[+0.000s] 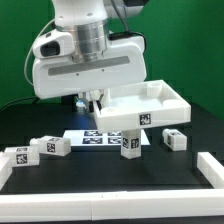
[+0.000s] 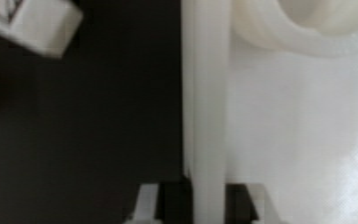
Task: Assemble one leg
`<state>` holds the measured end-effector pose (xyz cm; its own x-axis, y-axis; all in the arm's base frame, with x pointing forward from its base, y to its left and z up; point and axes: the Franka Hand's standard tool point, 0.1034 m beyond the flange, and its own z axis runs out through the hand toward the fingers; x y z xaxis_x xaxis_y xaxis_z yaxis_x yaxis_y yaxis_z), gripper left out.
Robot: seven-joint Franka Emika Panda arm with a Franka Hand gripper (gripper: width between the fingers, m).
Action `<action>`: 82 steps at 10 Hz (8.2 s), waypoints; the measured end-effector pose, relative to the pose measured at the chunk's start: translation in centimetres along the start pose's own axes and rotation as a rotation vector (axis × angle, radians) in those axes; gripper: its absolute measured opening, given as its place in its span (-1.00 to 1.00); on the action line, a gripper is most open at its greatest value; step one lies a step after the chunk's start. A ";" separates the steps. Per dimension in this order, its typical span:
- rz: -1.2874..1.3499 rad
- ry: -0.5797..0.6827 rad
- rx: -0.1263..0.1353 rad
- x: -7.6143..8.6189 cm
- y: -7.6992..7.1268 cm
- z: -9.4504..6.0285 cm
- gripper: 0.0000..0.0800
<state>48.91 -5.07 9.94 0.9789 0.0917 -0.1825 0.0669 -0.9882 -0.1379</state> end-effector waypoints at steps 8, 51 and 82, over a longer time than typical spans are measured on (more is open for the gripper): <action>-0.013 -0.056 0.017 5.2 -0.1 -2.4 -0.88; 0.168 -0.153 -0.098 3.5 -18.6 2.9 0.62; 0.290 -0.688 -0.061 0.0 -17.1 4.5 -0.29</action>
Offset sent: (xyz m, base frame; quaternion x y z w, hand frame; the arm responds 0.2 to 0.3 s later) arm 0.0000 0.0000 0.0000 0.0000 0.0000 0.0000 1.0000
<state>46.92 12.38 7.93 0.6184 -0.1375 -0.7737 -0.1453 -0.9876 0.0593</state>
